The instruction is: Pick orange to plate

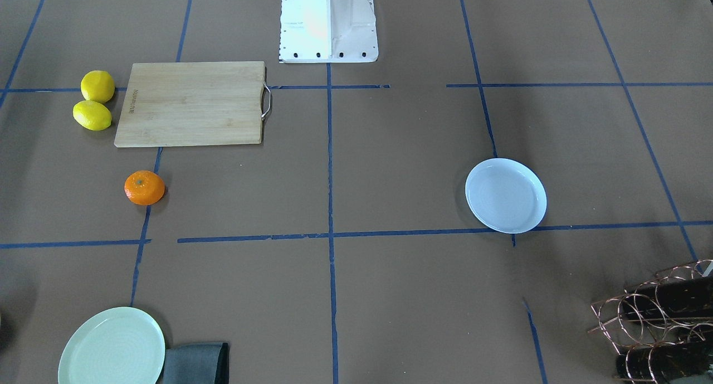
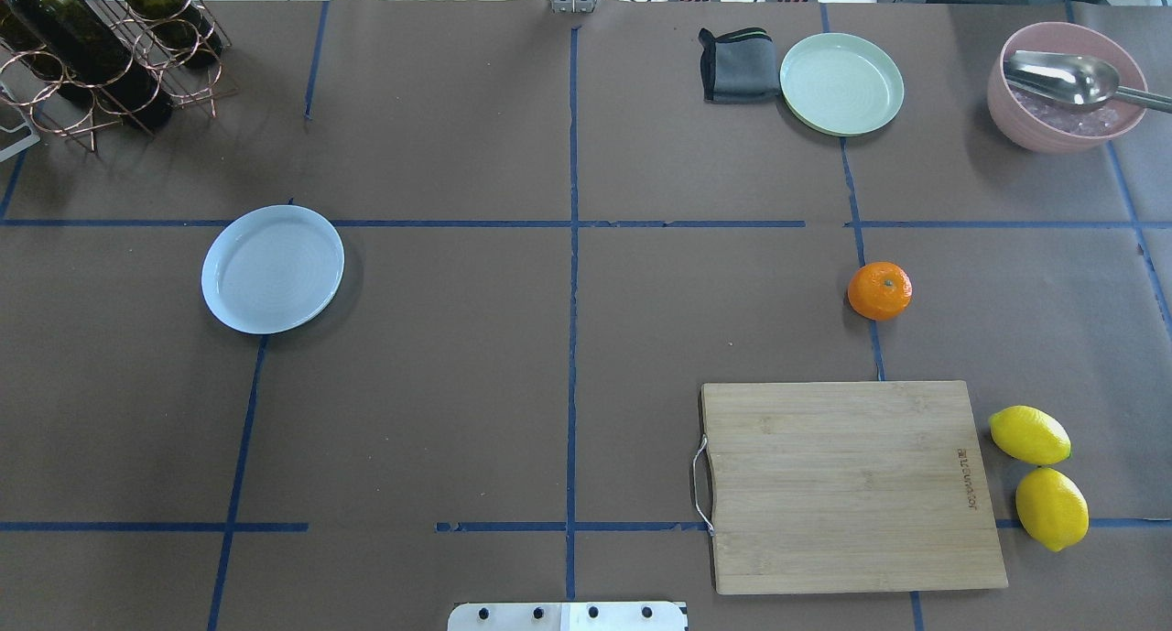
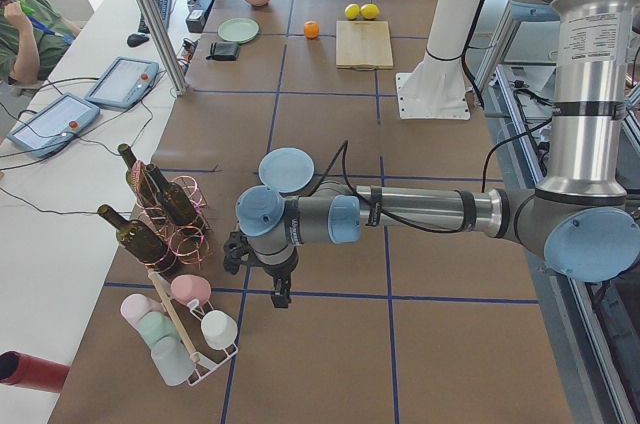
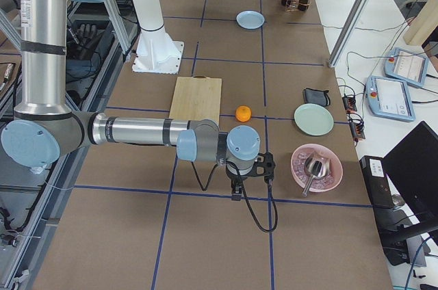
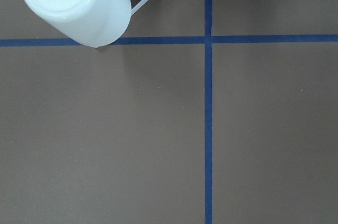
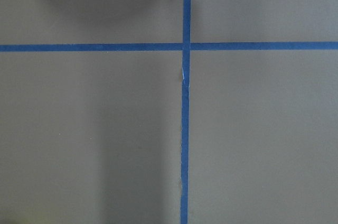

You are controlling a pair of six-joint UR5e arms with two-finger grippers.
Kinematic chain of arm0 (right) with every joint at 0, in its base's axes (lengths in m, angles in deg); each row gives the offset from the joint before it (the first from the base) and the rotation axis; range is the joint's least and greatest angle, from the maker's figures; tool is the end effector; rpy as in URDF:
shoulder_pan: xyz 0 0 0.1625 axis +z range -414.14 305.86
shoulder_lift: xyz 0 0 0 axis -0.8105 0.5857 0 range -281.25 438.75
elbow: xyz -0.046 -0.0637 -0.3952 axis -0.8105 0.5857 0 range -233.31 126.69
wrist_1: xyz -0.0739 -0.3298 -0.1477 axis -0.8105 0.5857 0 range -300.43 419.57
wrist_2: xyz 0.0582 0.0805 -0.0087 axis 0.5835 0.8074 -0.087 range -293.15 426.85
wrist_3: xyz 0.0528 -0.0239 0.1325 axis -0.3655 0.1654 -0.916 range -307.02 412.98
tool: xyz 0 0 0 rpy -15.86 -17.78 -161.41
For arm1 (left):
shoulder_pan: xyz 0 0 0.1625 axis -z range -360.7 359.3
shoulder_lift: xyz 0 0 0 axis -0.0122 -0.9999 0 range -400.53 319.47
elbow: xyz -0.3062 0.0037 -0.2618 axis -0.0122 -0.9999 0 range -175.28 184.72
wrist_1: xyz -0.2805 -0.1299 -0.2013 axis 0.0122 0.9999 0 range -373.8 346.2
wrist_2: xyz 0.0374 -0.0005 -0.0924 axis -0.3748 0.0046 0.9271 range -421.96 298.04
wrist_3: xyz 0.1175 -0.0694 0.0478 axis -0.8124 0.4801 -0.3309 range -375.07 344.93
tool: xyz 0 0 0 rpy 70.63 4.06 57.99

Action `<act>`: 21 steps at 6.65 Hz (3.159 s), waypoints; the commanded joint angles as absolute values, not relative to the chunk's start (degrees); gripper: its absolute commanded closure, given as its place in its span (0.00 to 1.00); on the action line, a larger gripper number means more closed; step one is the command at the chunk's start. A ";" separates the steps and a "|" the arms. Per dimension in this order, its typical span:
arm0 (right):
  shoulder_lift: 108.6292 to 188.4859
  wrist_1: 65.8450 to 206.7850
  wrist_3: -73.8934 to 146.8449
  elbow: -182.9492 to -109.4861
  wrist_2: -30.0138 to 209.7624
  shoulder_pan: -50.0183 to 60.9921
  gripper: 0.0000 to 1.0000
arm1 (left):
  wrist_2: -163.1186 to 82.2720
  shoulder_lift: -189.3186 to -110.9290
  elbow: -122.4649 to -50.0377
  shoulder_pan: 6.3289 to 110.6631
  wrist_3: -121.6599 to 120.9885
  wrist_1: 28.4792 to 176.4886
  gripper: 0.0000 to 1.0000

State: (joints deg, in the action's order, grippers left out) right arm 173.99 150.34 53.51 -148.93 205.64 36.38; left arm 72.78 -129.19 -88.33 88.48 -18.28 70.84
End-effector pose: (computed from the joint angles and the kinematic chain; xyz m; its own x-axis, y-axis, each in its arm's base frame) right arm 0.0283 -0.4060 0.6575 0.6588 0.0018 0.7523 -0.0031 1.0000 0.0003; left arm -0.0255 -0.4278 0.6640 0.7090 0.0213 -0.7048 -0.0541 0.9982 -0.0242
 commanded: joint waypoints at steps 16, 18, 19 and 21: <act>167.17 149.13 46.83 -154.65 209.67 32.26 0.00 | 53.74 -137.91 -87.13 51.97 39.39 111.54 0.00; 167.17 149.13 46.21 -154.65 209.67 32.08 0.00 | 51.62 -138.53 -86.52 49.68 42.93 112.84 0.00; 167.17 149.13 45.95 -154.74 209.67 32.08 0.00 | 50.73 -138.70 -84.51 48.70 43.03 114.16 0.00; 167.17 149.13 45.95 -154.74 209.67 32.08 0.00 | 50.72 -138.70 -82.39 48.08 42.94 116.63 0.00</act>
State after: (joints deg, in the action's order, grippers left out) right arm 167.17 149.13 45.97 -154.73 209.67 32.08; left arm 50.82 -138.68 -83.19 48.48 42.94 115.80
